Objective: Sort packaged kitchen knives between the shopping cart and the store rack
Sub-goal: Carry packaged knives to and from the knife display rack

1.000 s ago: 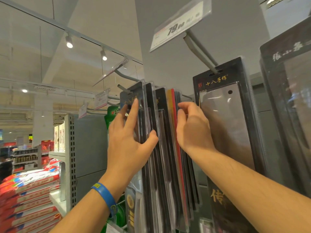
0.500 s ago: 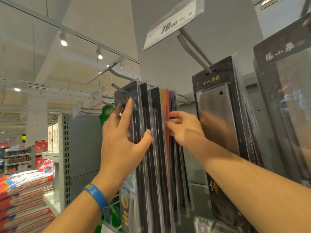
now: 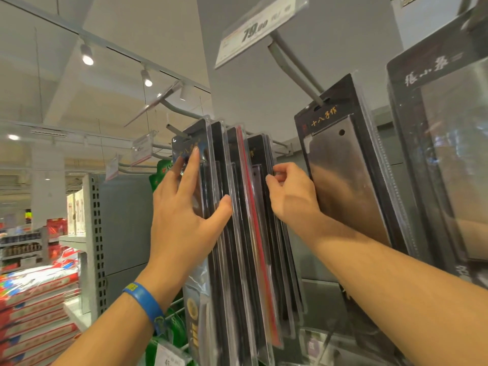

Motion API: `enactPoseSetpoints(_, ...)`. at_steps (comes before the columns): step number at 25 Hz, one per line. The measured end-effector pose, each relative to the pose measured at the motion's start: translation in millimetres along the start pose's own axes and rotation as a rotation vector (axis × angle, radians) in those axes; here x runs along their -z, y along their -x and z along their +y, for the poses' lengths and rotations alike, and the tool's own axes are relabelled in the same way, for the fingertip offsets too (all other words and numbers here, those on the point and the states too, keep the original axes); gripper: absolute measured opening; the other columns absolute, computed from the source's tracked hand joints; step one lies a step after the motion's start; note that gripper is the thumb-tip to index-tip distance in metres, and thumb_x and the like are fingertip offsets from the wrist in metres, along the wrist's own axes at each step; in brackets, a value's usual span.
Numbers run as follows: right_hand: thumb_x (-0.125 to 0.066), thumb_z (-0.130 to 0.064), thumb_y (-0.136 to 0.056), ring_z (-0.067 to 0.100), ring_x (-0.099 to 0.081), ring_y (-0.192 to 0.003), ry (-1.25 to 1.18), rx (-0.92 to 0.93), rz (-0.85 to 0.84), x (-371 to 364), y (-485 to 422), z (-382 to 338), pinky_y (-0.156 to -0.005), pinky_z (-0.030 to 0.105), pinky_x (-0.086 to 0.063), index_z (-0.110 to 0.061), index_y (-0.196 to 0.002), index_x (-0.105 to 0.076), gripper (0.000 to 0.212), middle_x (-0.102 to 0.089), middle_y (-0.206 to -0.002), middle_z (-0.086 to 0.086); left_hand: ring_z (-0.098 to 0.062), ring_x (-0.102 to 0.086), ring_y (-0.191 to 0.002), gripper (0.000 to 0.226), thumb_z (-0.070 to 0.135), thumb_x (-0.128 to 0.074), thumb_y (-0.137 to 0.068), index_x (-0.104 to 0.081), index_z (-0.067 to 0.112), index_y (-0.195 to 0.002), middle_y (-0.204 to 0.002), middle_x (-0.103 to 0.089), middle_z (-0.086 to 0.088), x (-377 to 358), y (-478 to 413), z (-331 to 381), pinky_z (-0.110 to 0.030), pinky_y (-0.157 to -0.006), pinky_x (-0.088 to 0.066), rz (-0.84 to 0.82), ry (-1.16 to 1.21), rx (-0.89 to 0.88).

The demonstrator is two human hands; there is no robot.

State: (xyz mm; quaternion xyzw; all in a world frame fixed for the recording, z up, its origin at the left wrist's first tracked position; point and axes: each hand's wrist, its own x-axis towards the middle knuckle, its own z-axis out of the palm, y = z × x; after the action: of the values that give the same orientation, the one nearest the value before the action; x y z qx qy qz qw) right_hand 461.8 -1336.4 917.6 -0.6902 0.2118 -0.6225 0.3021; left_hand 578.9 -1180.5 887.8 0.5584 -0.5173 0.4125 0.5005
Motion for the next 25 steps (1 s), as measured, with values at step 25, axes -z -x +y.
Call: enactPoseSetpoints(25, -0.069, -0.037, -0.097, 0.003, -0.061, -0.080, -0.001, 0.217, 0.063, -16, 44, -37, -0.070, 0.014, -0.048, -0.024, -0.124, -0.064, 0.031, -0.062, -0.090, -0.015, -0.012, -0.027, -0.139, 0.085, 0.062, -0.054, -0.078, -0.010, 0.056, -0.150, -0.154, -0.030, 0.010, -3, 0, -4, -0.023, -0.102, -0.025, 0.014, -0.030, -0.001)
